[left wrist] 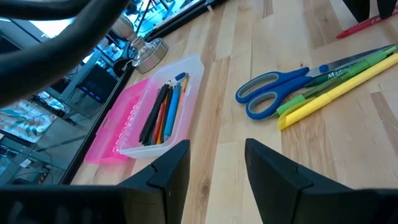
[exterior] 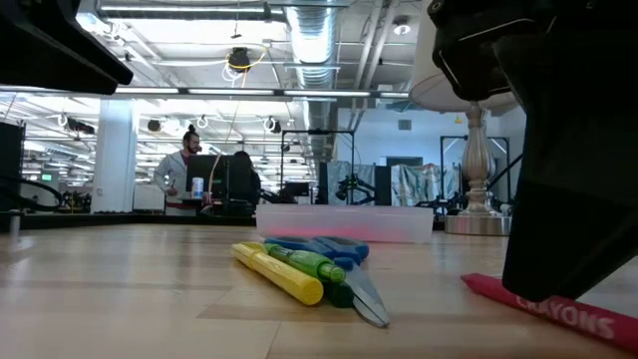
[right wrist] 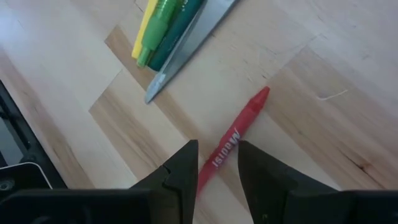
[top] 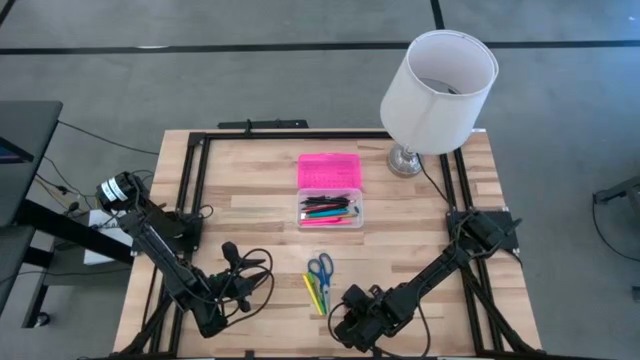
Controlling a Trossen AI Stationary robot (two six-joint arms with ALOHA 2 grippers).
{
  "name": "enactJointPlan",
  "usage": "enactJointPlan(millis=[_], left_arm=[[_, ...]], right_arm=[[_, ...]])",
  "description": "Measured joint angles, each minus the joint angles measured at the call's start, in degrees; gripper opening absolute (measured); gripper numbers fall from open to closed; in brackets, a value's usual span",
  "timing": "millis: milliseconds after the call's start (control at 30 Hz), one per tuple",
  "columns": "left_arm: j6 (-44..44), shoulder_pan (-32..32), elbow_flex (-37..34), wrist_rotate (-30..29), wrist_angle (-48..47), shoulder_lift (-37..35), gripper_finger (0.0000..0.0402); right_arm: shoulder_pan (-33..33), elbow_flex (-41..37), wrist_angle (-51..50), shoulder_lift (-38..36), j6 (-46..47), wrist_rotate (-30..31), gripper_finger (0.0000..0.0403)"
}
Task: Pick & place school supplies into a supply box
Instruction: Put the red crayon into the supply box
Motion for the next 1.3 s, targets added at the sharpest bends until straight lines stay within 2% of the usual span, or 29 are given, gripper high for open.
enactJointPlan(millis=[233,467,733,1033,1300], left_arm=[[-0.02,0.00,0.00,0.00,0.00,0.00,0.0148],[-0.02,0.00,0.00,0.00,-0.01,0.00,0.0148],[-0.04,0.02,0.00,0.00,-0.01,0.00,0.0148],[-0.04,0.02,0.00,0.00,-0.02,0.01,0.0148],[-0.02,0.02,0.00,0.88,-0.04,0.02,0.0148]], right_arm=[[-0.07,-0.02,0.35,0.07,-0.02,0.35,0.0107],[-0.17,0.22,-3.06,0.05,-1.17,-3.65,0.0106],[-0.95,0.21,-5.65,-0.05,-10.64,-7.69,0.0106],[-1.56,0.17,-7.52,-0.09,-28.00,-9.26,0.0107],[-2.80,1.52,-14.23,-0.08,-34.15,-9.96,0.0107]])
